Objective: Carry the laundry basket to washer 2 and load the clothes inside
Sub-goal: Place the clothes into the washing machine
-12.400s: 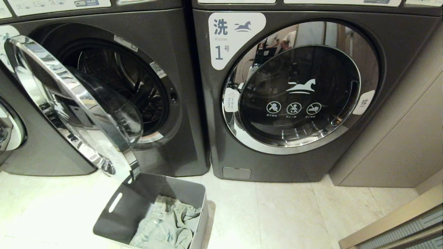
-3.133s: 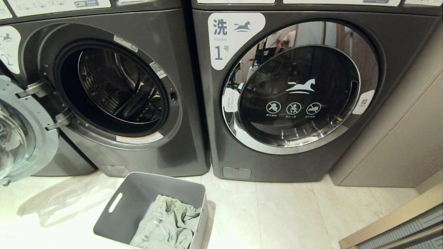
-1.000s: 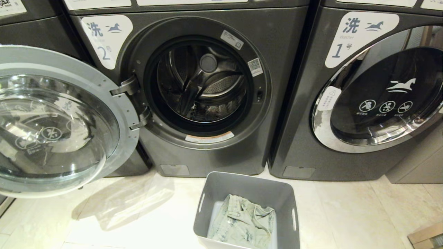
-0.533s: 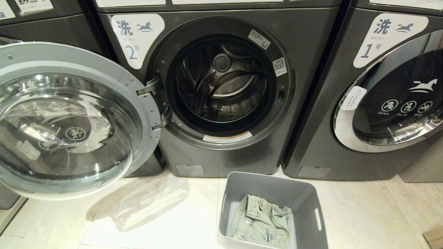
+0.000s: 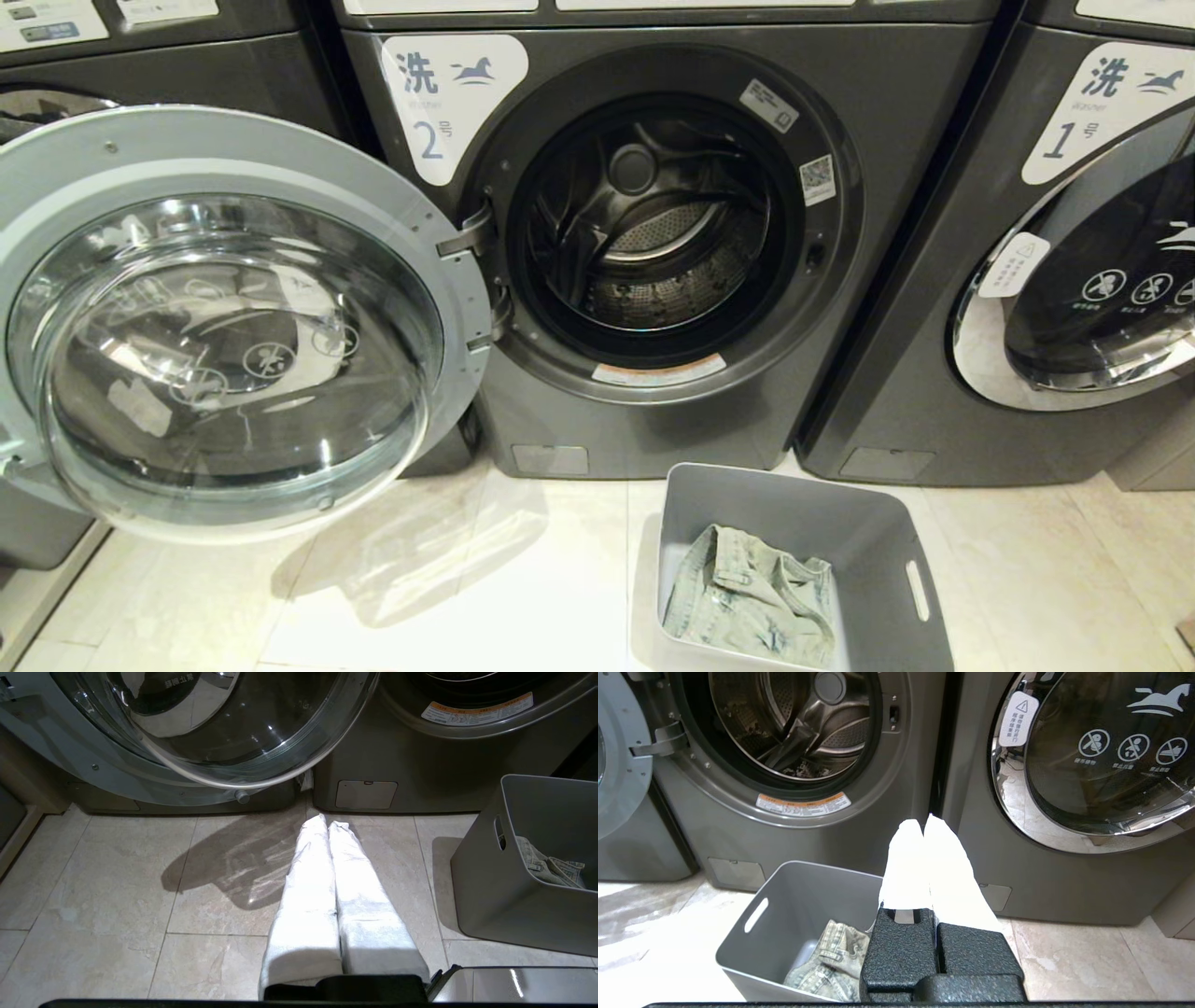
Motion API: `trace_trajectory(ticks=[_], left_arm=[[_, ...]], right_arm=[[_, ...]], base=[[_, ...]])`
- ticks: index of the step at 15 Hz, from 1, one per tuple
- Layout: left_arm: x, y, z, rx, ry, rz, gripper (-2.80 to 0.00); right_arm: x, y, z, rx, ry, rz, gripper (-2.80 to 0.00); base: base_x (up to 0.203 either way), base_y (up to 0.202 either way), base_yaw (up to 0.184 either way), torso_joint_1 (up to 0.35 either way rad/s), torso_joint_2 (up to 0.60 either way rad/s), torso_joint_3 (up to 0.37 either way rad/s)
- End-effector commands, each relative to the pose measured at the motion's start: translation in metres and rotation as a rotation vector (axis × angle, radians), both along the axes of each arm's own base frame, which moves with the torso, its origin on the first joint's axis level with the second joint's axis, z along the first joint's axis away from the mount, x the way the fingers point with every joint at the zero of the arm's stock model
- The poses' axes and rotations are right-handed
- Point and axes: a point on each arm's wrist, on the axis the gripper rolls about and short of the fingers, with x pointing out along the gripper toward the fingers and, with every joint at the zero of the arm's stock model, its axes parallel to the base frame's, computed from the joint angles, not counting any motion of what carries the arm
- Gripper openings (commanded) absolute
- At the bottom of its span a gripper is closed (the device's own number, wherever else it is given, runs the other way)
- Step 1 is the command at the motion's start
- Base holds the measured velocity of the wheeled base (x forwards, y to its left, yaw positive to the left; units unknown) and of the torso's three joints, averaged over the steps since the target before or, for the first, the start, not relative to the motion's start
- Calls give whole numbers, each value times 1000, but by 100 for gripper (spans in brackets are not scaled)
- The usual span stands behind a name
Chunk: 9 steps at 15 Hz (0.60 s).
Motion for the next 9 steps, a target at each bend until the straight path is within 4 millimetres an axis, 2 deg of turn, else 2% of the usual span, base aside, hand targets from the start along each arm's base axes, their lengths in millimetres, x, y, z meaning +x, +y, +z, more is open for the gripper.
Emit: trace_trajectory(ticks=[1, 9], left_arm=[[0, 0, 0, 2, 2, -1, -280], [0, 0, 0, 5, 0, -1, -280]], right_arm=[[4, 0, -11, 0, 40, 1, -280], [4, 0, -11, 7, 40, -1, -280]], base=[[0, 0, 0, 0, 0, 0], [0, 0, 0, 0, 0, 0]])
